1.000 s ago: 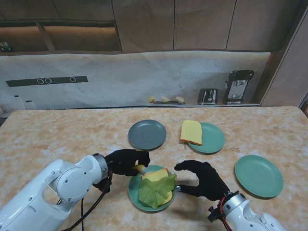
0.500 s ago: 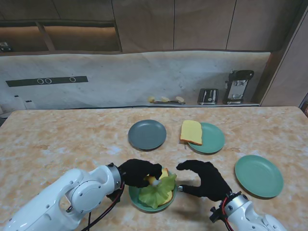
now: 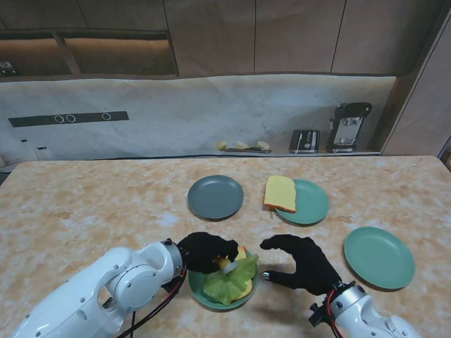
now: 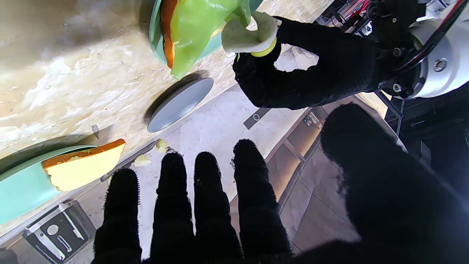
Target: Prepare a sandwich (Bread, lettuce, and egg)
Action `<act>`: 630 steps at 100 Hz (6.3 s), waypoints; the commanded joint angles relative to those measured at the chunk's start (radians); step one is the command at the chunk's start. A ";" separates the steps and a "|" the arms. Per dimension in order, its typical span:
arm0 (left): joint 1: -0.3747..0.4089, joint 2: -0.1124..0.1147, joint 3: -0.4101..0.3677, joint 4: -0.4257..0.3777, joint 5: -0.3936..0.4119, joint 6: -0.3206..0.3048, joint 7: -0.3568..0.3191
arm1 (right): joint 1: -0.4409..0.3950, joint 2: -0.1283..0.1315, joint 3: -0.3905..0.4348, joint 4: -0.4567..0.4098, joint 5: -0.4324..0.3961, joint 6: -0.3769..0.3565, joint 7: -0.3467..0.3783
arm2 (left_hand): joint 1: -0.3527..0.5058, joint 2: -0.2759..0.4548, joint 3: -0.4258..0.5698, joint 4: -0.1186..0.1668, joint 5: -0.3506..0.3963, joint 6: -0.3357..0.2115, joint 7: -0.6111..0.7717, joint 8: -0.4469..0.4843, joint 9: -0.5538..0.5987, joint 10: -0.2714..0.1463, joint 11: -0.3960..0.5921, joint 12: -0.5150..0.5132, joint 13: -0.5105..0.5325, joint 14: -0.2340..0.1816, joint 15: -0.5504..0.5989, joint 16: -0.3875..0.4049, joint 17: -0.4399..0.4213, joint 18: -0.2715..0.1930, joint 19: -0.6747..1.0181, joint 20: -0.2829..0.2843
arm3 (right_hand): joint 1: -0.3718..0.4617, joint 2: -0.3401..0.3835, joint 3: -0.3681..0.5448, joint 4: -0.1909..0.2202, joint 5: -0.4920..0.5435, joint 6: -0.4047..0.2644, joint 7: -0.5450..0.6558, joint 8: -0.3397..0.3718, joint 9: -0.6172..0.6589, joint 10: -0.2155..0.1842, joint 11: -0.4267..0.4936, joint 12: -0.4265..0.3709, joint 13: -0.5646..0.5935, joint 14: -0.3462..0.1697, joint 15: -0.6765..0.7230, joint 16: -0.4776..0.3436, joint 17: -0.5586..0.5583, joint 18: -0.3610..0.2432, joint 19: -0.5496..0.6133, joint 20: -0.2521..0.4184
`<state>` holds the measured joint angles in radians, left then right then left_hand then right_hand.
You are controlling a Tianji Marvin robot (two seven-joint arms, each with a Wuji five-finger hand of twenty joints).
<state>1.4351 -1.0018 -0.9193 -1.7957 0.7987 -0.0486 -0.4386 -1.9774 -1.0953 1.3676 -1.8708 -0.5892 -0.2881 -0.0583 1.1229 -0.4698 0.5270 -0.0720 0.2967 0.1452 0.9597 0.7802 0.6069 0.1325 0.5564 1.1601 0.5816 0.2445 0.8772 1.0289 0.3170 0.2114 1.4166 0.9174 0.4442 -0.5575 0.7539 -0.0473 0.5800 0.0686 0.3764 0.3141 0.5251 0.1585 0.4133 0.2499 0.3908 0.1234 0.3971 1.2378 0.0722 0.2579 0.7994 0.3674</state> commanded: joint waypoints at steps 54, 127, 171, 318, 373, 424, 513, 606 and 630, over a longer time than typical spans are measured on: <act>0.020 0.011 -0.027 -0.025 -0.025 -0.026 -0.082 | -0.008 -0.006 -0.008 -0.002 -0.003 0.004 0.011 | -0.120 0.113 -0.015 0.065 -0.011 0.007 -0.208 -0.151 -0.228 0.025 0.005 -0.480 -0.158 0.016 -0.234 -0.303 -0.157 0.003 -0.167 -0.055 | -0.034 0.019 -0.019 0.026 0.005 -0.012 0.002 0.002 0.025 -0.023 0.001 0.012 -0.012 -0.027 -0.002 0.020 -0.013 -0.013 -0.013 0.020; 0.329 -0.028 -0.365 -0.145 -0.057 -0.103 0.114 | 0.095 -0.001 0.001 0.034 -0.028 0.023 0.037 | -0.209 0.255 -0.550 0.043 -0.003 0.026 -0.464 -0.389 -0.325 0.070 -0.235 -0.816 -0.290 0.017 -0.581 -0.644 -0.298 0.091 -0.652 -0.388 | -0.027 0.021 -0.024 0.026 0.001 -0.006 -0.001 0.002 0.018 -0.019 -0.002 0.011 -0.013 -0.021 -0.005 0.019 -0.009 -0.011 -0.012 0.022; 0.488 -0.063 -0.479 -0.144 -0.140 -0.208 0.300 | 0.316 0.014 -0.056 0.196 -0.134 0.089 0.076 | -0.317 0.274 -0.554 0.039 -0.006 0.058 -0.523 -0.434 -0.325 0.078 -0.238 -0.828 -0.315 0.024 -0.588 -0.664 -0.334 0.060 -0.762 -0.546 | -0.014 -0.006 -0.023 0.028 -0.011 -0.001 -0.005 0.004 -0.018 -0.018 -0.001 0.010 -0.038 -0.022 -0.012 0.016 -0.028 -0.018 -0.012 0.021; 0.678 -0.075 -0.618 -0.190 -0.035 -0.223 0.368 | 0.924 0.000 -0.622 0.826 -0.286 0.289 -0.080 | -0.257 0.265 -0.550 0.040 0.012 0.046 -0.492 -0.414 -0.311 0.062 -0.221 -0.799 -0.303 0.023 -0.570 -0.632 -0.337 0.106 -0.696 -0.490 | 0.029 -0.082 -0.044 0.033 -0.385 0.001 -0.114 -0.045 -0.353 -0.037 0.040 0.033 -0.344 -0.106 0.060 0.065 -0.194 -0.093 -0.128 0.049; 0.668 -0.074 -0.627 -0.181 -0.029 -0.199 0.359 | 1.046 -0.066 -0.785 0.995 -0.184 0.320 -0.179 | -0.243 0.259 -0.549 0.040 0.028 0.053 -0.483 -0.412 -0.306 0.067 -0.217 -0.796 -0.293 0.025 -0.557 -0.624 -0.330 0.105 -0.677 -0.473 | 0.057 -0.090 -0.046 0.038 -0.465 0.013 -0.084 -0.105 -0.355 -0.045 0.101 0.122 -0.334 -0.171 0.224 0.187 -0.163 -0.083 0.119 0.147; 0.663 -0.075 -0.631 -0.170 -0.026 -0.198 0.365 | 1.073 -0.092 -0.835 1.049 -0.163 0.339 -0.224 | -0.226 0.252 -0.547 0.040 0.033 0.044 -0.475 -0.410 -0.310 0.065 -0.216 -0.796 -0.296 0.023 -0.557 -0.624 -0.332 0.107 -0.676 -0.470 | 0.136 -0.144 0.050 0.027 -0.460 0.018 0.114 -0.161 -0.372 -0.057 0.457 0.408 -0.281 -0.449 0.763 0.332 0.073 -0.178 0.510 0.329; 0.669 -0.075 -0.638 -0.170 -0.016 -0.201 0.367 | 1.067 -0.131 -0.821 1.108 -0.085 0.301 -0.275 | -0.205 0.254 -0.547 0.039 0.048 0.037 -0.462 -0.407 -0.310 0.062 -0.212 -0.797 -0.290 0.023 -0.554 -0.623 -0.337 0.111 -0.690 -0.472 | 0.318 0.083 0.238 -0.043 -0.460 -0.017 0.288 -0.163 -0.235 -0.065 0.646 0.514 -0.058 -0.524 0.905 0.332 0.383 -0.196 0.520 0.266; 0.658 -0.075 -0.630 -0.163 -0.012 -0.229 0.382 | 0.954 -0.076 -0.600 0.923 -0.183 0.253 -0.333 | -0.197 0.258 -0.548 0.039 0.061 0.033 -0.453 -0.406 -0.311 0.062 -0.209 -0.796 -0.295 0.021 -0.552 -0.623 -0.332 0.107 -0.679 -0.464 | 0.529 -0.093 0.469 -0.187 -0.171 -0.058 0.402 -0.082 -0.026 -0.055 0.704 0.510 0.073 -0.545 1.195 0.332 0.594 -0.242 0.606 0.142; 0.657 -0.076 -0.625 -0.162 -0.009 -0.231 0.390 | 0.900 -0.054 -0.504 0.828 -0.226 0.219 -0.322 | -0.196 0.260 -0.547 0.039 0.063 0.033 -0.451 -0.406 -0.309 0.064 -0.207 -0.796 -0.297 0.021 -0.552 -0.623 -0.332 0.106 -0.677 -0.464 | 0.537 -0.124 0.500 -0.197 -0.052 -0.098 0.514 0.039 0.028 -0.074 0.718 0.533 0.096 -0.558 1.205 0.332 0.615 -0.221 0.613 0.142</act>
<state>2.0878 -1.0757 -1.5460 -1.9589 0.7854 -0.2757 -0.0374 -1.0621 -1.1552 0.8555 -1.0185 -0.8072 -0.0591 -0.3871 0.9078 -0.2349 -0.0135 -0.0283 0.3495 0.1937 0.4926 0.3592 0.3142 0.2046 0.3368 0.3535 0.2895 0.2733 0.3124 0.3871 -0.0073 0.3112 0.7249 0.4298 0.9308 -0.6529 1.2101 -0.2138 0.5081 -0.0091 0.8675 0.3186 0.5039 -0.0262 1.0936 0.7558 0.4658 -0.2132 1.5394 1.5228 0.6658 0.0266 1.3841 0.5066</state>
